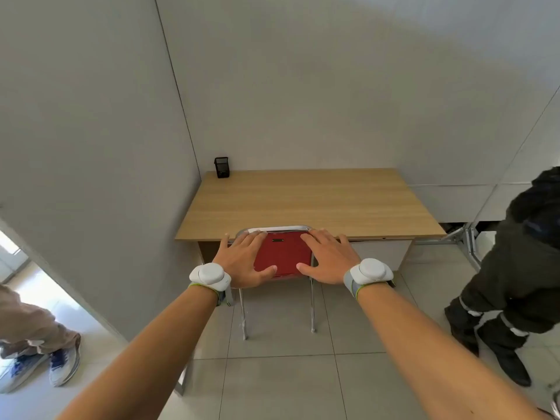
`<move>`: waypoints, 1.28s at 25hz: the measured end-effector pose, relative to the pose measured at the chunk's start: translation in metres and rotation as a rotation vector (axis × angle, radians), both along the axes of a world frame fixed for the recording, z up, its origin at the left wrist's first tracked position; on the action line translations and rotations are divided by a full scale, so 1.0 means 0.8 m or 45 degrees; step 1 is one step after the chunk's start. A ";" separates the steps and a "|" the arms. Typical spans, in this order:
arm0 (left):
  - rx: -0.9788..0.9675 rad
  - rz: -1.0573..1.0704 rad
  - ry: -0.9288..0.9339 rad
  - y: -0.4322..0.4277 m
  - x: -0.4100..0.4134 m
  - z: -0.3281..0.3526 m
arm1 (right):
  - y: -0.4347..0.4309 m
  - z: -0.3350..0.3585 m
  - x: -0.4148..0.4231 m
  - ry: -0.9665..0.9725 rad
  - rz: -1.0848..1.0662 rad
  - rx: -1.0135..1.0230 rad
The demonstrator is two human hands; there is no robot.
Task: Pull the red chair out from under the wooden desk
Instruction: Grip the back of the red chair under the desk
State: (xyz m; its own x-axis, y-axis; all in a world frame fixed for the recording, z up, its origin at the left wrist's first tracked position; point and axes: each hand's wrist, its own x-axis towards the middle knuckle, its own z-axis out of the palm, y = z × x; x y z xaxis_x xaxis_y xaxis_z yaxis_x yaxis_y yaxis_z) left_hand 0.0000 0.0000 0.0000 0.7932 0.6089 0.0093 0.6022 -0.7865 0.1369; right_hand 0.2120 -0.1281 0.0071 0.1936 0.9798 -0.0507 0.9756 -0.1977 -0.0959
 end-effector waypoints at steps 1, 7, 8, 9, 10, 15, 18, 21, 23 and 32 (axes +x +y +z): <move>0.008 0.009 -0.009 -0.003 0.002 0.000 | -0.001 0.000 0.001 -0.009 -0.001 0.000; -0.032 0.081 -0.030 -0.026 0.013 -0.021 | -0.010 -0.012 0.007 -0.008 -0.031 -0.007; -0.034 0.092 -0.032 -0.026 0.013 -0.024 | -0.007 -0.013 0.007 -0.014 -0.015 -0.015; -0.040 0.101 -0.036 -0.026 0.013 -0.025 | -0.004 -0.015 0.008 -0.012 -0.012 -0.013; -0.042 0.104 -0.037 -0.024 0.014 -0.025 | -0.001 -0.016 0.009 -0.010 -0.012 -0.011; -0.062 0.108 -0.010 0.004 0.022 -0.029 | 0.027 -0.030 0.019 0.020 -0.021 -0.039; -0.081 0.098 -0.018 0.024 0.030 -0.034 | 0.047 -0.035 0.029 0.023 -0.042 -0.059; -0.103 0.084 -0.024 0.062 0.042 -0.041 | 0.083 -0.042 0.042 0.031 -0.071 -0.060; -0.115 0.072 -0.020 0.083 0.046 -0.046 | 0.102 -0.046 0.050 0.040 -0.086 -0.070; -0.198 0.064 0.004 0.193 0.062 -0.078 | 0.185 -0.071 0.073 0.108 -0.194 -0.121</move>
